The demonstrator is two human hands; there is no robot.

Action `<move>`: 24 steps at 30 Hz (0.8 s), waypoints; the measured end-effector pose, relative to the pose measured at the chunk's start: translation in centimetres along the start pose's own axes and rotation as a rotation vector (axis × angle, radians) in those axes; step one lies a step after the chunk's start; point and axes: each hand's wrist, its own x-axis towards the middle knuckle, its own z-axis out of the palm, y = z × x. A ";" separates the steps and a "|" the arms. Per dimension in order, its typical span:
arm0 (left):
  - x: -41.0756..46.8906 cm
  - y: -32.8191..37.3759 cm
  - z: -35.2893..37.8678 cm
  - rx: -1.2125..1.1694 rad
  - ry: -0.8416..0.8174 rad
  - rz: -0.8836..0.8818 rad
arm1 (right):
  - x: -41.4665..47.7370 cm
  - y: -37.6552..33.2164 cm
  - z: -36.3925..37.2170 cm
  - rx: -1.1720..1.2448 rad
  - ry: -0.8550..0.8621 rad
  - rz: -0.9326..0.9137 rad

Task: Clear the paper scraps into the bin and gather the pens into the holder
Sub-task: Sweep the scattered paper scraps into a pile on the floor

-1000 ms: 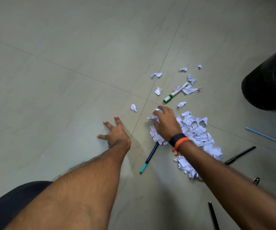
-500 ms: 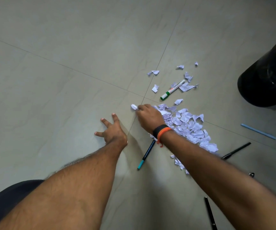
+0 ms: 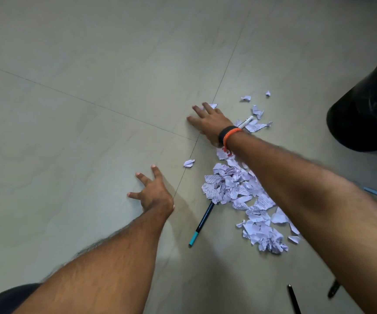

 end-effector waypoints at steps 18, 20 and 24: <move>-0.2 0.5 -0.5 0.012 -0.019 -0.015 | -2.5 13.1 1.2 0.128 0.134 0.415; -0.3 0.5 -0.5 0.026 -0.018 -0.013 | -2.3 14.7 1.2 0.191 0.125 0.445; -0.4 0.5 -0.7 0.032 -0.013 -0.005 | -1.9 16.3 0.7 0.281 -0.037 0.501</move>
